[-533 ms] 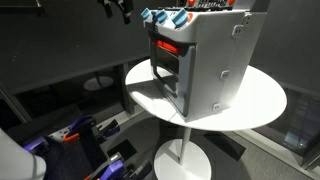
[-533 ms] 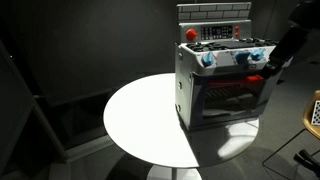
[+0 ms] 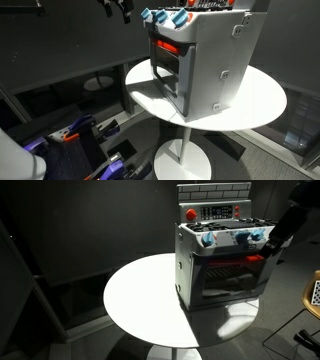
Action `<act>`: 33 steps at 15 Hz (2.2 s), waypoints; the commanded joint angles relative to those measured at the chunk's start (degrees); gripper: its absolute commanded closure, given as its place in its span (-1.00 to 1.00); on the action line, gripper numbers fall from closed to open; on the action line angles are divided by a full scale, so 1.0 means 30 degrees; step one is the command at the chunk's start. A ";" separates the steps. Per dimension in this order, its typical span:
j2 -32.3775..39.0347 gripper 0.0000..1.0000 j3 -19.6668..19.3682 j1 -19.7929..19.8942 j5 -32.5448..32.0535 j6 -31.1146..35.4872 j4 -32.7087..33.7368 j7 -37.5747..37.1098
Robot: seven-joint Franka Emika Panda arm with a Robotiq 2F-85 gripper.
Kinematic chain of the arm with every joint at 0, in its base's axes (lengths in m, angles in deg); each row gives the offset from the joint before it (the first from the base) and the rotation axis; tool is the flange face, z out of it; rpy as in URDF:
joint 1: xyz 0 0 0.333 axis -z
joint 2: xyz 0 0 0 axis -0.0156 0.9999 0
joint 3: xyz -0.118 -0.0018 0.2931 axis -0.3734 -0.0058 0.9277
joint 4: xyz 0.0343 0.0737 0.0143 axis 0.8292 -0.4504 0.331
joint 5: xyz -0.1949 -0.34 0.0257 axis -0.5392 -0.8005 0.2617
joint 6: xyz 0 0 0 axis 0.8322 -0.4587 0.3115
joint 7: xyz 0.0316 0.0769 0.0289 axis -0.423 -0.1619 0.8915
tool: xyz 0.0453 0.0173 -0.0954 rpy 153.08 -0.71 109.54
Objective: Press the top right orange button on the stove
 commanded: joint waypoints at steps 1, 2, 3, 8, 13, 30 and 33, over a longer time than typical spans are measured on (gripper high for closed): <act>-0.0006 -1.00 0.0254 0.0222 -0.0336 -0.0154 0.0875 -0.0059; -0.0021 -1.00 0.0275 0.0229 -0.0366 -0.0207 0.1168 -0.0075; -0.0025 -1.00 0.0314 0.0270 -0.0438 -0.0222 0.1439 -0.0110; 0.0092 -1.00 0.0400 0.1147 -0.1923 -0.0092 0.3020 -0.0331; 0.0495 -1.00 0.0114 0.2511 -0.3445 0.0431 0.4271 -0.0309; 0.4720 -1.00 -0.0511 0.6646 -0.8794 0.3383 0.7605 -0.2908; 0.4939 -1.00 -0.0566 0.7124 -1.0187 0.3227 0.7949 -0.4117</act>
